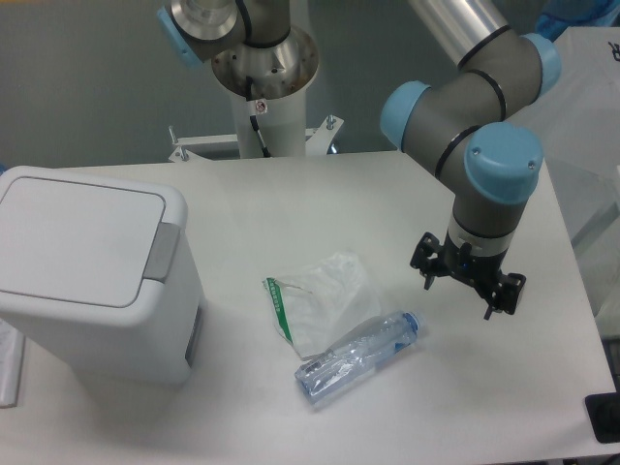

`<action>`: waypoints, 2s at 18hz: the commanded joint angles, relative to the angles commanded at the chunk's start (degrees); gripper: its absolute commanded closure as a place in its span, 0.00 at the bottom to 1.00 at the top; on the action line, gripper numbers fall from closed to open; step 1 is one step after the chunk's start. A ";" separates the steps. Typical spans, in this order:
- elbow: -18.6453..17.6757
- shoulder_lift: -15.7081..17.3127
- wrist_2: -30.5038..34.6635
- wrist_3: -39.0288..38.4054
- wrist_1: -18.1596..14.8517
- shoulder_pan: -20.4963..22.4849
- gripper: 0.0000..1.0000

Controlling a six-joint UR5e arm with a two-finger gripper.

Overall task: Open the trash can
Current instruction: 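Move the open gripper toward the white trash can lid, then lower the gripper fingers onto the lid edge of the trash can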

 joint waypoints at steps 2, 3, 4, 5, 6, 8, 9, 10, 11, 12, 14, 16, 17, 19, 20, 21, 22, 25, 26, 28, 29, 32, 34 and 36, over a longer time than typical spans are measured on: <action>0.00 1.85 -4.39 -5.81 0.00 -1.32 0.00; 0.00 3.16 -6.85 -9.06 -0.09 -1.59 0.00; -0.09 4.57 -9.22 -13.18 -0.09 -1.76 0.00; -0.18 5.63 -11.33 -17.57 0.00 -2.20 0.00; -0.09 6.25 -13.27 -21.62 0.00 -3.16 0.00; 0.00 7.48 -16.87 -27.26 0.00 -4.66 0.00; 0.00 8.27 -18.11 -29.72 0.26 -5.36 0.00; 0.00 8.62 -18.56 -32.18 0.70 -6.06 0.00; -0.17 8.89 -18.73 -33.86 1.14 -7.29 0.00; -0.35 9.15 -19.26 -35.09 2.27 -9.30 0.00; -1.40 9.59 -21.01 -38.42 4.39 -12.30 0.00; -3.42 10.73 -21.46 -39.85 4.57 -14.23 0.00; -4.12 11.17 -21.46 -39.94 5.09 -15.20 0.00; -5.88 11.78 -21.29 -39.85 5.36 -15.65 0.00; -6.85 12.31 -21.28 -39.68 5.36 -15.65 0.00; -7.55 12.84 -21.28 -39.68 5.45 -15.65 0.00; -7.82 13.63 -21.28 -39.68 5.36 -15.74 0.00; -8.70 15.39 -21.02 -39.68 5.36 -15.74 0.00; -9.22 15.83 -20.85 -39.68 5.36 -15.65 0.00; -11.24 17.58 -20.76 -39.68 5.62 -15.65 0.00; -11.95 17.94 -20.76 -39.41 5.71 -15.74 0.00; -12.31 17.68 -20.67 -39.24 5.71 -15.74 0.00; -12.31 17.24 -20.23 -39.24 5.71 -15.83 0.00; -12.22 16.80 -19.97 -39.24 5.71 -15.91 0.00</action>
